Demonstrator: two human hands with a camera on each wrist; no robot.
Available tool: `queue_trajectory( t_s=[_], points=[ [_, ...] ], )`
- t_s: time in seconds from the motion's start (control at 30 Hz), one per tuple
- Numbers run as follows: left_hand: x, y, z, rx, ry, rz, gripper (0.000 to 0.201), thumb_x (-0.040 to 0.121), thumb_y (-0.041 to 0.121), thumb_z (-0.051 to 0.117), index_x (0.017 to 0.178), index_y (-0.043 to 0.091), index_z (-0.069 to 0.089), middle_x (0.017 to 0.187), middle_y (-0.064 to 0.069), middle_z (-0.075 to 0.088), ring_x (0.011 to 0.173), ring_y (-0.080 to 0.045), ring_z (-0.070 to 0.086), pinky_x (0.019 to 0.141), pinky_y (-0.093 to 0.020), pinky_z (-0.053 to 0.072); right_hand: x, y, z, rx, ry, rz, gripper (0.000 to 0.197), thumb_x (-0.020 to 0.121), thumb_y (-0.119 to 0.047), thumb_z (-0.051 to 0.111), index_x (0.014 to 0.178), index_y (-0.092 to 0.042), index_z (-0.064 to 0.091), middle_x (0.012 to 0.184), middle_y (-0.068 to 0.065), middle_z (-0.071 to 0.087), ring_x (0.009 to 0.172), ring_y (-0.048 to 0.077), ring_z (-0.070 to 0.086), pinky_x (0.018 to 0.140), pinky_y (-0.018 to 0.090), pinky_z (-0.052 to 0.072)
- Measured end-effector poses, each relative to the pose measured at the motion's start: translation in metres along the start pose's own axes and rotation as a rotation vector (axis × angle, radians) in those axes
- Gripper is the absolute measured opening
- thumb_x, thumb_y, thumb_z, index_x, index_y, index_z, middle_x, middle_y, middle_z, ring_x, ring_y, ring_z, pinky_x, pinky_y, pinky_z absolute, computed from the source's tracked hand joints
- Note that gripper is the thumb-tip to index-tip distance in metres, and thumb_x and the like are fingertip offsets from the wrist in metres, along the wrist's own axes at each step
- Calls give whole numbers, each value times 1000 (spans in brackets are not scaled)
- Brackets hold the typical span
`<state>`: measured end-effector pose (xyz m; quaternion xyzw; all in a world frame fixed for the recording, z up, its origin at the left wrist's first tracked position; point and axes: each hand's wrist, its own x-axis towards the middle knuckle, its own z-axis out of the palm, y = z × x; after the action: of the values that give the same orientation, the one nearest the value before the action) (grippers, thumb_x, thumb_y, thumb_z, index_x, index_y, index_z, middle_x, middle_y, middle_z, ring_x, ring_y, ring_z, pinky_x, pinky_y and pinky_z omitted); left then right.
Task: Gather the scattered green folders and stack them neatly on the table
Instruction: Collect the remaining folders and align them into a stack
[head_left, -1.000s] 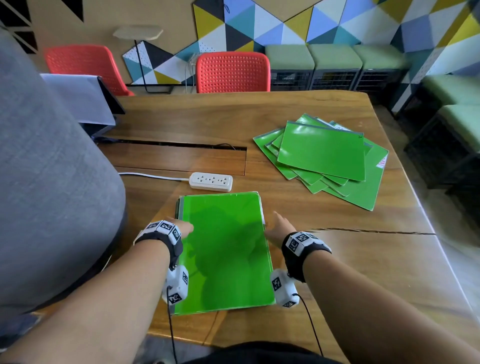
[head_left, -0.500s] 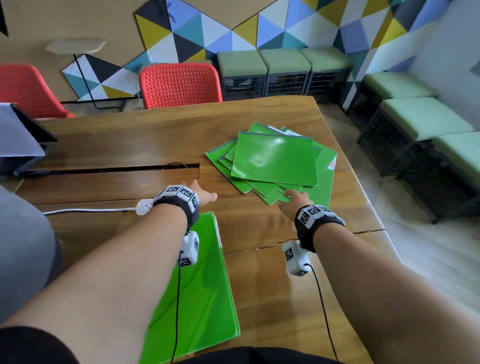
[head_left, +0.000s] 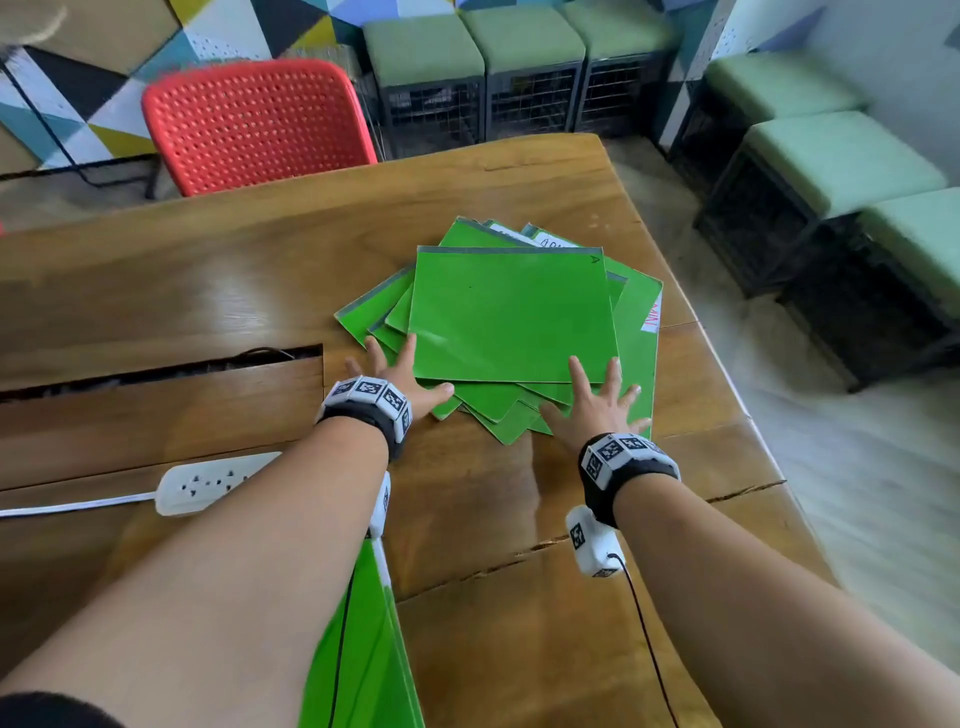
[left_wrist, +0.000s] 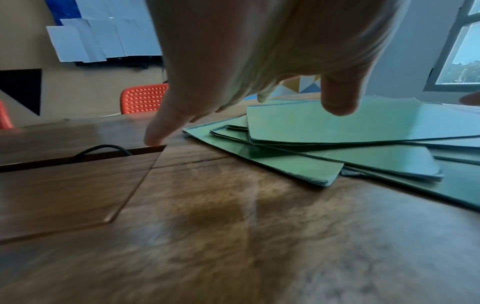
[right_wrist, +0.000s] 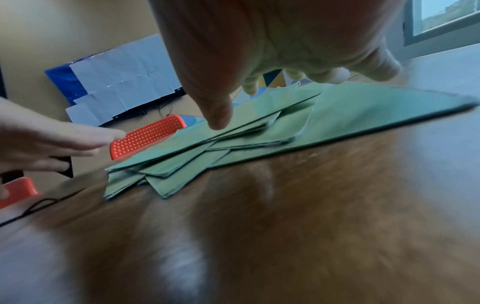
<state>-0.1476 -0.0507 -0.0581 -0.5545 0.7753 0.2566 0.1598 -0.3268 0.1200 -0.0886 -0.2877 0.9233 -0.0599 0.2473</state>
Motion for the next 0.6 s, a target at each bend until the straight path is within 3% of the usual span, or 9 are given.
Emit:
queue_trajectory(
  t_s=[0.13,0.23,0.3,0.43,0.6],
  points=[
    [22,21,-4,39,1,65,83,82,60,54,147,50,4,158,2,-25,143,-48,-13,114,-62,8,29,-11,0,-3,-46,30,78,83,-68,49,144,-57,2,158,-1,-28,144,49,-11,106,76,10],
    [30,26,1,108,-113,80,79,86,54,54,148,48,5,158,-1,-25,145,-46,-2,115,-58,15,43,-15,0,-35,-127,70,78,83,-66,51,144,-58,4,159,1,-26,141,54,-14,105,76,17],
    [26,25,7,146,-155,59,82,86,51,56,148,48,3,158,-2,-25,145,-46,-2,115,-58,15,44,-14,2,-78,-154,62,77,84,-65,50,144,-59,2,159,1,-25,141,54,-14,105,75,18],
    [5,21,6,197,-238,52,89,84,51,60,150,45,2,158,-10,-23,145,-45,11,115,-53,25,26,-4,-10,-103,-237,44,75,87,-58,52,144,-59,3,160,0,-23,142,51,-12,108,71,21],
    [-45,10,15,317,-338,63,89,84,56,58,151,40,2,159,-18,-11,145,-43,12,117,-51,21,-24,22,-6,-154,-284,-11,73,89,-59,50,146,-57,4,160,1,-21,143,51,-8,112,64,23]
  ],
)
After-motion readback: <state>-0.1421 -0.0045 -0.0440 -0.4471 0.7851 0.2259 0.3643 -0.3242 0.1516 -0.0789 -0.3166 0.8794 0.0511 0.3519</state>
